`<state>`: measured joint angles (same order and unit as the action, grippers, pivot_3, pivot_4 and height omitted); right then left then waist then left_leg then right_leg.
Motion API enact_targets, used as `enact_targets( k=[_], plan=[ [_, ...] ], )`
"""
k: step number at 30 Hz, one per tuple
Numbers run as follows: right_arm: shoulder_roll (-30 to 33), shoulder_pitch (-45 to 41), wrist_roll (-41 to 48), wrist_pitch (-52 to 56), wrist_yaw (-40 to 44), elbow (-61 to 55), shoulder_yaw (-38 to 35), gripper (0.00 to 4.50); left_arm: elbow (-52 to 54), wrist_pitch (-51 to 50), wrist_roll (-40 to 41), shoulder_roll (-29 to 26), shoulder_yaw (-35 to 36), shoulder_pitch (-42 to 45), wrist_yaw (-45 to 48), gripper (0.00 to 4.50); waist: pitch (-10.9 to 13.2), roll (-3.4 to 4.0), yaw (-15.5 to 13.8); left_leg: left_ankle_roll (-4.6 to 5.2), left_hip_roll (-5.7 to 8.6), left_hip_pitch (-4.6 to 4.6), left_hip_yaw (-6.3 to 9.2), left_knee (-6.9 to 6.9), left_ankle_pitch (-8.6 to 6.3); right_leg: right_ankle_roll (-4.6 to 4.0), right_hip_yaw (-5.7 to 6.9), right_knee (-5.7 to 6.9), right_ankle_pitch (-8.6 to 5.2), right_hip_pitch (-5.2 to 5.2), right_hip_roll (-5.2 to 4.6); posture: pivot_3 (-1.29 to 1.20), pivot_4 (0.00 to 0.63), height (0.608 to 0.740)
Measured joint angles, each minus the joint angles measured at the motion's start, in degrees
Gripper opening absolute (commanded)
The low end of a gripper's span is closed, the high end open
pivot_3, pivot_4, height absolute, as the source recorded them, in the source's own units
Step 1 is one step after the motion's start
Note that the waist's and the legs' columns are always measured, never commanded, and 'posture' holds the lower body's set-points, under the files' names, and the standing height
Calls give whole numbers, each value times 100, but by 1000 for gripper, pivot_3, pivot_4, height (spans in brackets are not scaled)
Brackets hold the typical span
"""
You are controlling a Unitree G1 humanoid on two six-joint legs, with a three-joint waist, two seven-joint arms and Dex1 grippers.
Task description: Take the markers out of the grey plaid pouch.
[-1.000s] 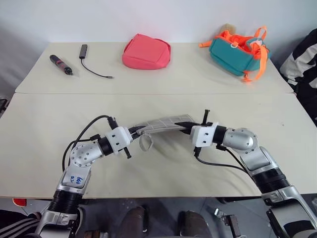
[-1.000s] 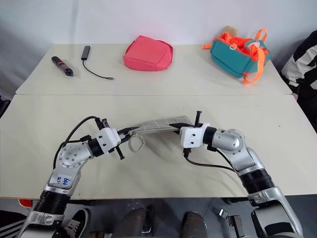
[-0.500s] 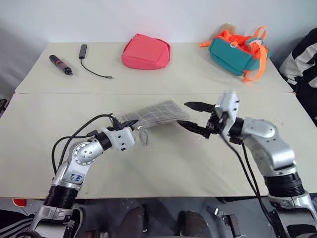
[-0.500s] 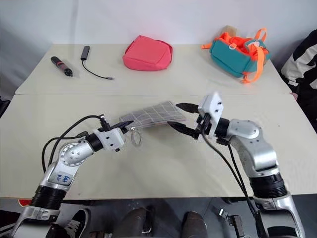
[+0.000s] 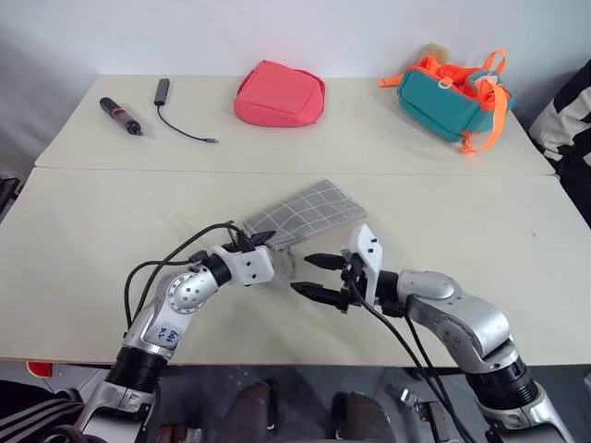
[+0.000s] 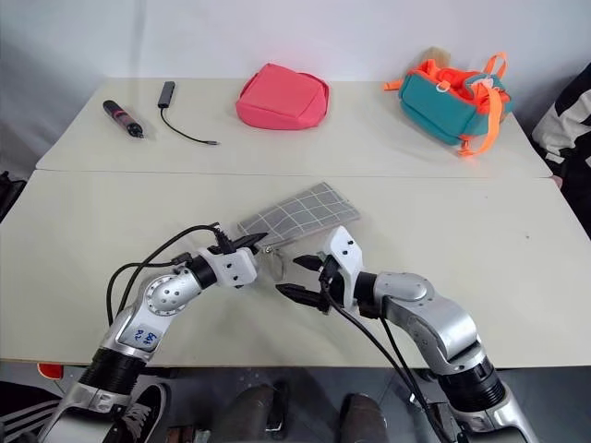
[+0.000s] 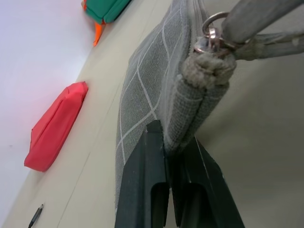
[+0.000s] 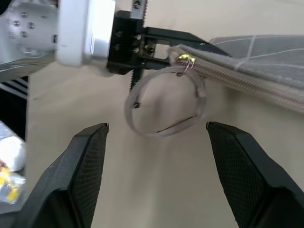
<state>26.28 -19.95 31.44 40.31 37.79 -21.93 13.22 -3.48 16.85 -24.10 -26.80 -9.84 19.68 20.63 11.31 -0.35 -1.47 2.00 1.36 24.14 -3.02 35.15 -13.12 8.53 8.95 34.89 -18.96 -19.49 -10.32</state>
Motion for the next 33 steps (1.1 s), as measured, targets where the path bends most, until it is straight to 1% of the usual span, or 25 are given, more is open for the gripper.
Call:
enact_targets(
  k=[3,6,14,19,22,26,29,33],
  plan=[
    [-169,-18,-2,58,-76,0,16,3425,43,-96,0,65,-35,1,1,0,0,0,1,1,0,1,1,-1,1,0,0,7,0,-2,1,0,150,740],
    [-261,-44,6,118,-50,0,20,2864,71,-169,-1,126,-57,1,1,0,0,0,-4,5,0,1,0,-1,4,0,0,7,0,-2,1,0,150,740],
    [-432,-215,-154,68,29,278,72,54,102,-215,21,184,-69,0,15,0,0,0,6,10,0,1,-1,-1,7,-1,-1,9,0,-4,2,0,150,740],
    [-472,-218,-296,-31,53,426,123,54,160,-243,177,182,-69,-24,135,0,0,0,7,19,0,1,-1,-1,13,-1,0,9,0,-4,2,0,150,740],
    [-412,-242,-314,-89,169,474,18,54,236,-165,349,105,-58,-72,270,0,0,0,6,16,-1,1,-1,-1,12,-1,0,9,0,-4,2,0,150,740],
    [-21,-443,-362,-299,426,760,-373,54,244,203,811,-172,29,-243,568,0,0,0,10,6,-2,0,-3,-1,5,-3,-1,6,1,-5,2,0,150,740],
    [192,-566,-492,-573,722,1020,-399,54,244,343,1116,-341,62,-287,783,0,0,0,11,10,-4,1,-5,-2,8,-4,-1,8,1,-6,3,0,150,740],
    [683,-717,-784,-1052,973,1635,-613,54,243,505,1417,-637,280,-450,964,0,0,0,13,17,-4,0,-11,-2,12,-4,-2,6,1,-6,3,0,150,740]
  ],
)
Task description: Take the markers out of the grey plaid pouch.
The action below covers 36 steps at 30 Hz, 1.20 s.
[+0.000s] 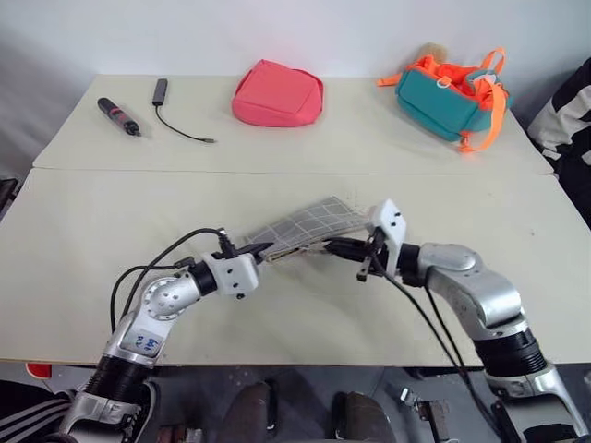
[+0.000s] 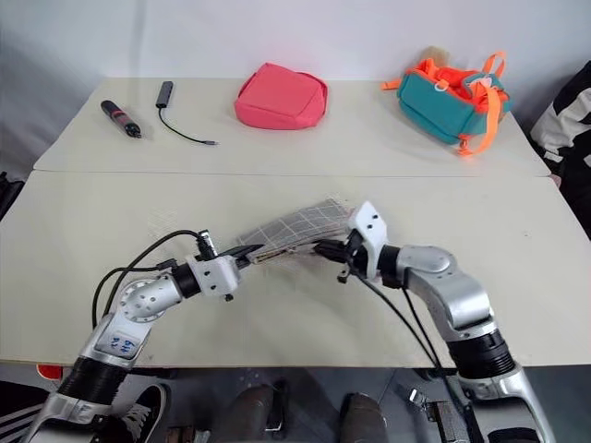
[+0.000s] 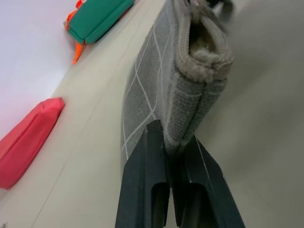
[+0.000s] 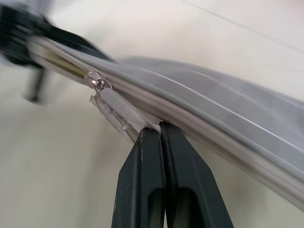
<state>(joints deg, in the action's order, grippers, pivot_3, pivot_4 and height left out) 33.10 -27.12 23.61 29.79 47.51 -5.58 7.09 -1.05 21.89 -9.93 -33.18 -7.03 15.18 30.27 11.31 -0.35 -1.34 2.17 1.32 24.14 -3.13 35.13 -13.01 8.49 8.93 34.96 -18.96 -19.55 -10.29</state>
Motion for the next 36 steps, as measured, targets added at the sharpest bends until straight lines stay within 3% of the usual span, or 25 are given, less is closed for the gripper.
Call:
enact_targets(
  k=[8,16,19,26,30,33,36],
  plan=[
    [727,-58,-524,-889,478,1033,-224,54,-49,339,253,-281,216,-229,129,0,0,0,-1,6,-1,0,-4,0,3,0,0,-1,0,1,0,0,150,740],
    [797,-72,-704,-1202,633,1392,-308,54,-195,465,519,-317,267,-241,254,0,0,0,0,5,-2,0,-4,0,4,0,0,1,0,1,-1,0,150,740],
    [837,-23,-516,-931,854,1174,-351,670,-193,316,754,-296,293,-233,357,0,0,0,0,6,-3,0,-3,0,4,0,0,0,0,1,-1,0,150,740],
    [1268,145,-42,-321,1379,666,-683,3078,-151,-132,1301,-291,444,-226,646,0,0,0,-15,2,-1,0,-1,1,0,0,1,-4,1,4,-2,0,150,740],
    [1396,212,664,177,1738,-6,-1054,3078,-36,-593,1646,-295,453,-228,976,0,0,0,-2,-4,-4,0,1,1,-4,0,2,-9,1,5,-1,0,150,740],
    [1221,46,962,389,1607,-344,-1151,2408,79,-744,1664,-295,455,-225,1071,0,0,0,18,-15,-6,-1,-4,1,-10,-3,0,-12,3,2,-1,0,150,740],
    [600,-287,1089,481,1172,-803,-1043,1407,93,-963,1735,-219,464,-147,1088,0,0,1,20,-20,-12,-1,-2,1,-8,-8,1,-8,5,-3,3,0,150,740]
  ],
)
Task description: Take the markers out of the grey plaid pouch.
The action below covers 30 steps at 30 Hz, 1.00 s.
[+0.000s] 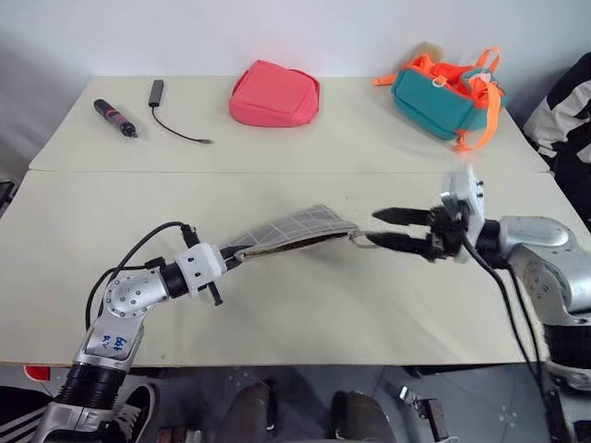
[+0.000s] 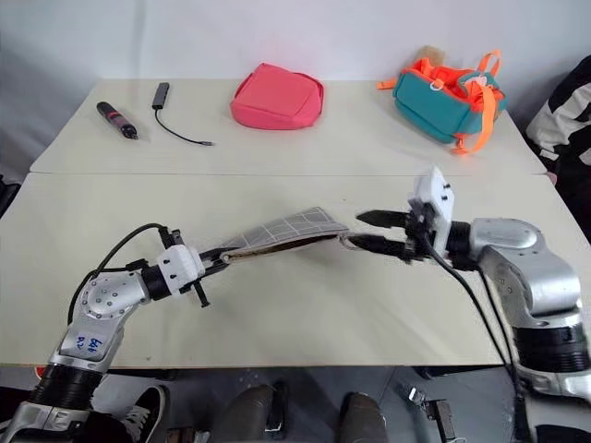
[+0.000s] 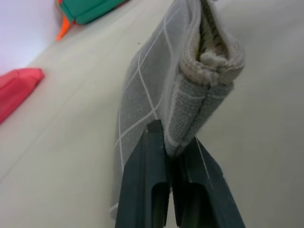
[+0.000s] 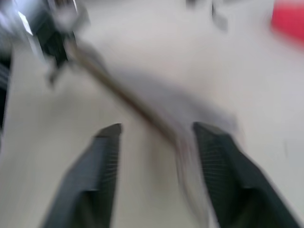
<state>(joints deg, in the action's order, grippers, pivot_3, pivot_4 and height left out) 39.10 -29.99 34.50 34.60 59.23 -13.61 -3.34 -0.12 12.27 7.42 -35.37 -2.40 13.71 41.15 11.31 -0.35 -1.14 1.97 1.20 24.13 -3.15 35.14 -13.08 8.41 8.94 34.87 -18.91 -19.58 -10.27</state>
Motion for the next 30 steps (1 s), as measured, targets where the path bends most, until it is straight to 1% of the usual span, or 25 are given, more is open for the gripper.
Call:
enact_targets(
  k=[2,4,9,11,15,22,24,26,30],
  plan=[
    [-244,-32,-277,-214,-178,-292,499,609,35,-97,16,92,6,137,-4,0,-1,-3,-22,-1,0,2,1,0,0,0,1,5,0,0,2,0,150,740],
    [-444,26,-553,-361,-320,-315,854,69,124,-148,16,92,17,170,-4,0,-1,-3,-47,4,13,4,1,0,0,3,-1,6,2,1,-5,0,150,740],
    [-575,73,-1286,-982,-577,-182,1198,69,228,-244,16,189,17,170,-23,0,-3,-6,-30,23,16,5,-5,0,7,15,-3,-5,10,4,-2,0,150,740],
    [-673,73,-1421,-1104,-639,-32,1221,69,280,-288,15,248,17,170,-31,0,-3,-6,-23,26,13,4,-6,0,12,14,-3,-2,10,2,0,0,150,740],
    [-649,73,-1653,-1314,-565,112,1298,69,420,-350,15,291,18,168,-39,0,-3,-6,-20,28,10,2,-8,0,14,13,-4,-2,10,2,3,0,150,740],
    [-545,135,-2546,-2228,-483,623,1725,69,550,-542,14,426,14,132,-48,0,-3,-6,-18,27,9,2,-12,0,14,12,-6,-2,11,1,3,0,150,740],
    [-635,135,-2466,-2191,-505,627,1657,69,612,-591,13,435,15,126,-54,0,-3,-6,-19,27,8,1,-12,0,15,12,-7,0,11,2,3,0,150,740],
    [-822,133,-2180,-2039,-538,594,1481,69,615,-599,4,436,16,124,-60,0,-3,-6,-14,29,6,1,-11,0,17,10,-6,-1,12,3,5,0,150,740],
    [-747,161,-1986,-2090,-244,415,1415,69,609,-599,-31,440,16,126,-80,0,-3,-6,-18,31,6,1,-11,0,17,10,-6,-3,12,3,5,0,150,740]
  ],
)
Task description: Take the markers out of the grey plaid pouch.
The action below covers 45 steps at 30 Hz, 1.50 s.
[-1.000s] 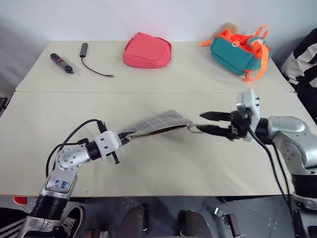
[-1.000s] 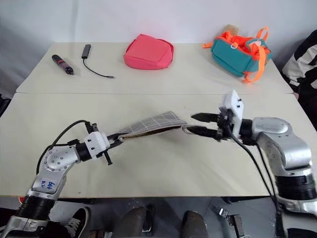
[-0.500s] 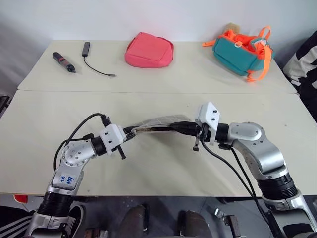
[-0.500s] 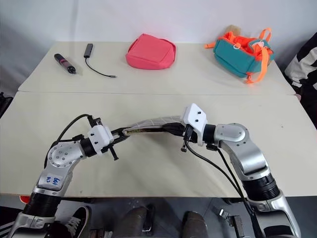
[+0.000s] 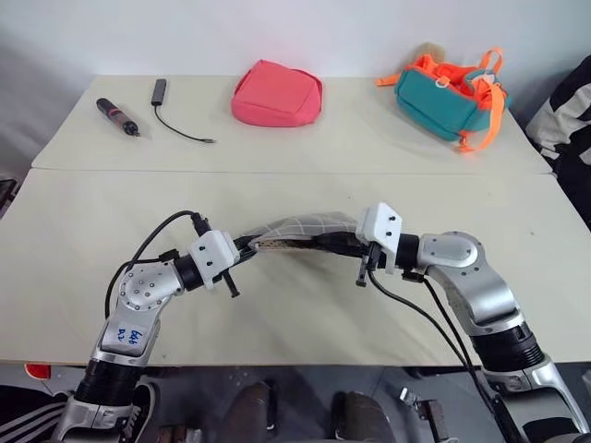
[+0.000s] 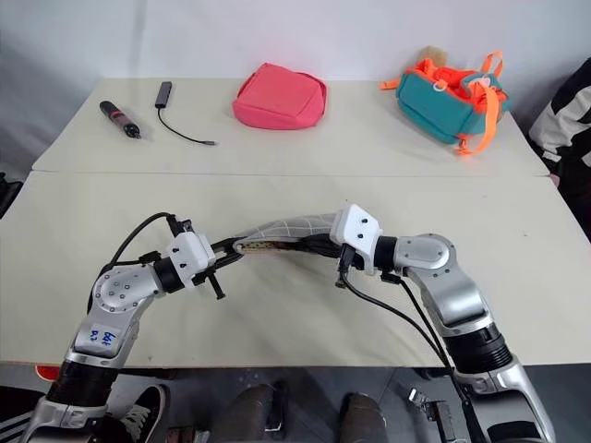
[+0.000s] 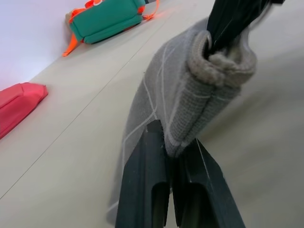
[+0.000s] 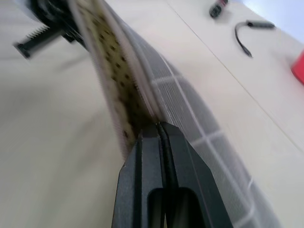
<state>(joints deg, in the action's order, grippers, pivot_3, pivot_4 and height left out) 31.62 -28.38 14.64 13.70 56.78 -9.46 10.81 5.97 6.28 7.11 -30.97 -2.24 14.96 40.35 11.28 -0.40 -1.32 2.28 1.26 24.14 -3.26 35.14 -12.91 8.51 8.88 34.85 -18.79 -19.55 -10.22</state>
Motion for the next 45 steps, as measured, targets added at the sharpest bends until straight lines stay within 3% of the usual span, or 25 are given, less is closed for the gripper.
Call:
enact_targets(
  k=[14,21,25,35,43,45],
  plan=[
    [156,-122,-1051,-665,-106,446,236,69,5,-121,-13,99,-2,19,-8,0,0,0,6,-2,0,-1,-5,1,2,-1,-4,6,1,-3,0,0,150,740],
    [356,-634,-2147,-1713,-340,1021,571,69,476,-1132,260,247,-259,207,167,0,1,-1,-15,3,1,1,-2,3,7,-1,-4,5,1,-2,0,0,150,740],
    [380,-807,-2214,-1833,-226,1181,571,932,647,-1644,421,336,-279,462,167,0,1,-1,4,5,1,-1,-4,4,9,-1,-5,5,1,0,1,0,150,740],
    [382,-820,-2262,-1904,-150,1180,571,4429,686,-2059,631,482,-283,464,189,0,1,-1,14,1,-7,-1,-4,5,11,-5,-8,3,3,1,9,0,150,740],
    [383,-820,-2351,-1923,-164,1162,570,4471,717,-2577,1090,641,-206,469,163,0,1,-1,13,1,-7,-1,-3,6,11,-5,-9,4,3,2,9,0,150,740],
    [382,-815,-2249,-1803,-78,1102,564,4084,724,-2766,1272,689,-130,469,162,0,1,-1,13,1,-7,-1,-3,7,12,-6,-9,4,3,2,10,0,150,740]
  ],
)
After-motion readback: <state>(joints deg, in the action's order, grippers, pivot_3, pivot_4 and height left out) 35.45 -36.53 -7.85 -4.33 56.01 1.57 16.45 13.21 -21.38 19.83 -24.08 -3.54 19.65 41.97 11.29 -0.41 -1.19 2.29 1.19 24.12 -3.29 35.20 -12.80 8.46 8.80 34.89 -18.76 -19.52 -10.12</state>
